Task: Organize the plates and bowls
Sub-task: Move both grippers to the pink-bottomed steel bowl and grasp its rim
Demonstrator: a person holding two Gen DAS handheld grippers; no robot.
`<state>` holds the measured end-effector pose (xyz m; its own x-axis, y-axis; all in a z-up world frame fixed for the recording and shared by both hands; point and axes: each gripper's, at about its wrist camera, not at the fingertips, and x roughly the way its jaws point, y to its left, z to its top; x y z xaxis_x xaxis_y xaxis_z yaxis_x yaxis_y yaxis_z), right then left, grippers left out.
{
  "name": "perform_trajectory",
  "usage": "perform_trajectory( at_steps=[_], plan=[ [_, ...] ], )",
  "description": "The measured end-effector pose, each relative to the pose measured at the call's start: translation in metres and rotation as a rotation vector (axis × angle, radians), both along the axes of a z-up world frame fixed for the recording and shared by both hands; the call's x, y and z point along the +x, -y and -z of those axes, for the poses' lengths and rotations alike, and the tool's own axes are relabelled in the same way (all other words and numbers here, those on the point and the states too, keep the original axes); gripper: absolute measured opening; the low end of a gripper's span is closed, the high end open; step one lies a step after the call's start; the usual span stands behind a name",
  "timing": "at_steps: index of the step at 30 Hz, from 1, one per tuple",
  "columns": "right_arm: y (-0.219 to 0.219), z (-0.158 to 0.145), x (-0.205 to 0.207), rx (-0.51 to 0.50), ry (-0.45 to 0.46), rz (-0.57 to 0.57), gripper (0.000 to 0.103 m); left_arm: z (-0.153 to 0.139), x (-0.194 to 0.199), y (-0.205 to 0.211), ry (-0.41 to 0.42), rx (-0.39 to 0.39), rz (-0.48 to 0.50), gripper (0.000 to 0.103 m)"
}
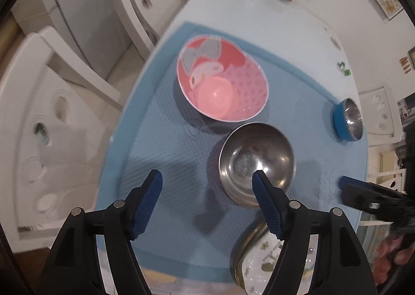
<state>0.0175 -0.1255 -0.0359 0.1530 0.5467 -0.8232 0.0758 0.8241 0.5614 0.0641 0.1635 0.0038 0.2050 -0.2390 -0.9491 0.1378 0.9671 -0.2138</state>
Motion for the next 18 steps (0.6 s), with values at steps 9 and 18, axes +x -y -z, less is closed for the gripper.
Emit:
perform_trajectory(
  at_steps=[9,18],
  plan=[
    [-0.022,0.096,0.024,-0.014,-0.133,0.003,0.048,0.072,0.012,0.026,-0.072,0.038,0.051,0.042],
    [-0.017,0.116,0.032,-0.009,-0.143,0.019,0.02,0.088,0.007,0.035,-0.066,-0.025,0.031,0.011]
  ],
)
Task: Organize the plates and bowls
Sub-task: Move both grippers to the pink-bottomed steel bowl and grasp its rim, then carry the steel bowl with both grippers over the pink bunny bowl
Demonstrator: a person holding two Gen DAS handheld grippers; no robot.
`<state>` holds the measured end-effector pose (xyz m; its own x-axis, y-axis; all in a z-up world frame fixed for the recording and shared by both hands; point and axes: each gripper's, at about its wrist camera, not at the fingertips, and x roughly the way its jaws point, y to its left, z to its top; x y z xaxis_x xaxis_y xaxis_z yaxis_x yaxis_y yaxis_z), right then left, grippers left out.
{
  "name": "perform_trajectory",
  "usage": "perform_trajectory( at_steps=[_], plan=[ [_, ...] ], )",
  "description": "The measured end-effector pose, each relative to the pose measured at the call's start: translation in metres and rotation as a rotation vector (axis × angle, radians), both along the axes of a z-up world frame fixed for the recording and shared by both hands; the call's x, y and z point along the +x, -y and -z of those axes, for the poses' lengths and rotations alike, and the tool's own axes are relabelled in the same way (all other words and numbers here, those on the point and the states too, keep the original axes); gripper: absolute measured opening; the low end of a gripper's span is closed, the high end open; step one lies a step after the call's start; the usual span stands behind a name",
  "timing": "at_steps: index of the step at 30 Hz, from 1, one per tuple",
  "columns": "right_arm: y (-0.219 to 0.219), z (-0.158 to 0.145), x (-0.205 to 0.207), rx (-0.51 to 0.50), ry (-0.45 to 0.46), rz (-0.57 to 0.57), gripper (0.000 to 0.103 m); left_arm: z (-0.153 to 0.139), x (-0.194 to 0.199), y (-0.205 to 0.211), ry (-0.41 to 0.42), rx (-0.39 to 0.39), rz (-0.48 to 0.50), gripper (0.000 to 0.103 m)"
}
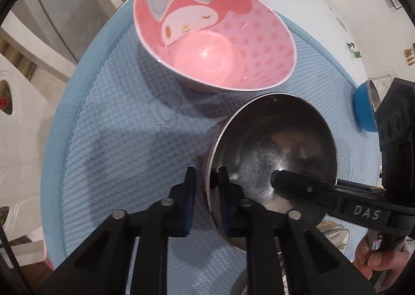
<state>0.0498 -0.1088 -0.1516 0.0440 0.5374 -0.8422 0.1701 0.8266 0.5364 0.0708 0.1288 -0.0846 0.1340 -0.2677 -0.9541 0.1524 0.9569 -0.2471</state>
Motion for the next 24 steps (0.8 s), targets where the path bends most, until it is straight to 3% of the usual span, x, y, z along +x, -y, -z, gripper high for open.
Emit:
perform_trajectory(
  at_steps=[7,24],
  plan=[
    [-0.005,-0.007,0.0,-0.005,-0.005,0.019,0.019,-0.01,0.0,0.005,0.02,0.006,-0.005,0.01],
    [-0.005,-0.054,-0.008,-0.034,0.046,-0.024,0.019,-0.051,0.003,0.002,0.073,0.023,-0.039,0.011]
  ],
)
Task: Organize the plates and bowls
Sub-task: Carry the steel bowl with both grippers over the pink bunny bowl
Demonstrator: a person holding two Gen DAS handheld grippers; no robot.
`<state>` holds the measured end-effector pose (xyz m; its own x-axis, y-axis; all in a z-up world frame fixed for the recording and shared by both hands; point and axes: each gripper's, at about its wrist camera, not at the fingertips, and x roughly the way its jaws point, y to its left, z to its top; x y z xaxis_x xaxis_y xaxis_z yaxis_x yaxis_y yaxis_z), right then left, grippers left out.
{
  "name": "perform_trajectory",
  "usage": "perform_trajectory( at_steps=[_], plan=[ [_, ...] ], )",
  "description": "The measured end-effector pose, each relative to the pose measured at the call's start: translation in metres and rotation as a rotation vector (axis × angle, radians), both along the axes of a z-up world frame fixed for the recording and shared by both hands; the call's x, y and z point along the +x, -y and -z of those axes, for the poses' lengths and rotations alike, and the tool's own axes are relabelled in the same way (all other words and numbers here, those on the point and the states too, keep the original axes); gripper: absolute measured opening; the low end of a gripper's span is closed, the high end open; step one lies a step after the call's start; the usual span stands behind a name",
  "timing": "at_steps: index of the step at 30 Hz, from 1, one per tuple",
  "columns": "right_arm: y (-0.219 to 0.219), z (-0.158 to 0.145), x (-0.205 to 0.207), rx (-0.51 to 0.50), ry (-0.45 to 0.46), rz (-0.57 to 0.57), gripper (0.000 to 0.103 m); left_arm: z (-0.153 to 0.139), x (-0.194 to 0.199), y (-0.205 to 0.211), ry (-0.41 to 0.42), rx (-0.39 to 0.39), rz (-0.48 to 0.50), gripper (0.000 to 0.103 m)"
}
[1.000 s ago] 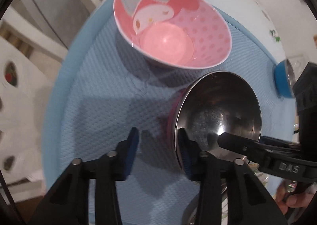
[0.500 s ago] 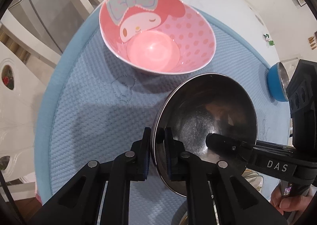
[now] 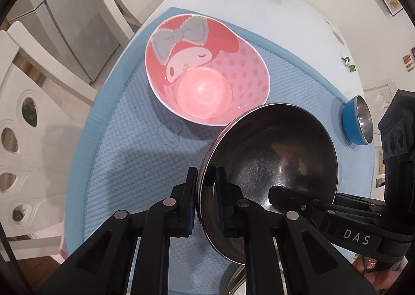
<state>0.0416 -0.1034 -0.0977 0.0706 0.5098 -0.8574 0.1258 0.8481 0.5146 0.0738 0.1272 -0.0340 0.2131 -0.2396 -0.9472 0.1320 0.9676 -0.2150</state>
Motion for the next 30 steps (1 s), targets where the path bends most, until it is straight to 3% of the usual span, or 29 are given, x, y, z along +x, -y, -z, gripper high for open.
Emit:
perform_trajectory(
  at_steps=[30],
  plan=[
    [-0.013,-0.07,-0.003,-0.018,0.078,-0.024,0.021,-0.064,-0.001,-0.011,0.105,-0.001,-0.016,0.013]
  ],
)
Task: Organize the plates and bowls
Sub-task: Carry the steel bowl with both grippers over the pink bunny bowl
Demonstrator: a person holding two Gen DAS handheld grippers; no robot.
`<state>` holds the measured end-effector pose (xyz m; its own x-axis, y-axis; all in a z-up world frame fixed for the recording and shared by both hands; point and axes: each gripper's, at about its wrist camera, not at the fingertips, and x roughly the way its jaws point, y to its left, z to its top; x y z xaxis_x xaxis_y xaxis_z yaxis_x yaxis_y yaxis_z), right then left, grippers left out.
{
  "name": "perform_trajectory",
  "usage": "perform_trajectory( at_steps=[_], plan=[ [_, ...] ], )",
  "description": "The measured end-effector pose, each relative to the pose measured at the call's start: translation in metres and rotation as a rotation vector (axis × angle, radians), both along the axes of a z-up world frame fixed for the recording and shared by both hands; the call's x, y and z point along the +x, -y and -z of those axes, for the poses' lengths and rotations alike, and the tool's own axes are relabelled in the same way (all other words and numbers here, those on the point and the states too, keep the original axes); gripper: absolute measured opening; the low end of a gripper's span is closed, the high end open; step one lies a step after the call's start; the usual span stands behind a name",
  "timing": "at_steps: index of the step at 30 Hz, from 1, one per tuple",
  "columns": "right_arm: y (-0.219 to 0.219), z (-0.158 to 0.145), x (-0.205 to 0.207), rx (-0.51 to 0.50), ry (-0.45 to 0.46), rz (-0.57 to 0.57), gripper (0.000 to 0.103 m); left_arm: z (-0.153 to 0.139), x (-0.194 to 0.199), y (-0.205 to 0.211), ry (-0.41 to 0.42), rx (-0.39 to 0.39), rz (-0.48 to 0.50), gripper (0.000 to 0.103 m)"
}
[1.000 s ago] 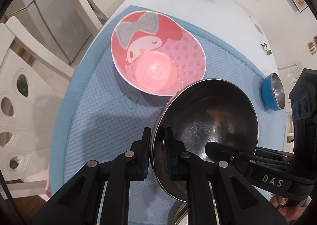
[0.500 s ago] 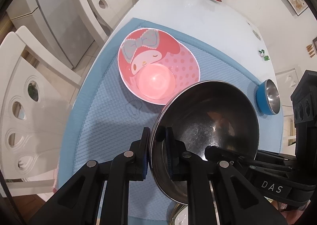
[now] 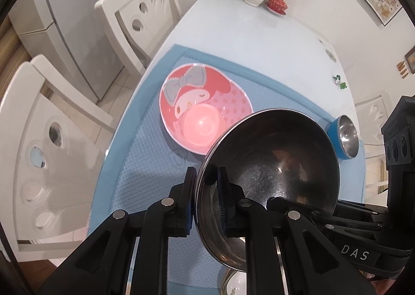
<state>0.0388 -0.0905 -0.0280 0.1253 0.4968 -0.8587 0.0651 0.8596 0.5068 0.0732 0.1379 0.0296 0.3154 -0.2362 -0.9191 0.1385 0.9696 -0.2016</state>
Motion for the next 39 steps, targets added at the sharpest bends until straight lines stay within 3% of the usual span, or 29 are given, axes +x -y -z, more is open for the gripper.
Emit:
perform_trajectory(
  at_steps=[23,39],
  plan=[
    [-0.01,-0.066,0.017,-0.004,0.107,-0.02,0.022,-0.058,0.012,-0.012,0.11,-0.019,-0.041,0.013],
    [-0.022,-0.053,0.047,0.02,0.093,-0.033,0.022,-0.045,0.031,-0.025,0.102,-0.012,-0.128,0.013]
  ],
)
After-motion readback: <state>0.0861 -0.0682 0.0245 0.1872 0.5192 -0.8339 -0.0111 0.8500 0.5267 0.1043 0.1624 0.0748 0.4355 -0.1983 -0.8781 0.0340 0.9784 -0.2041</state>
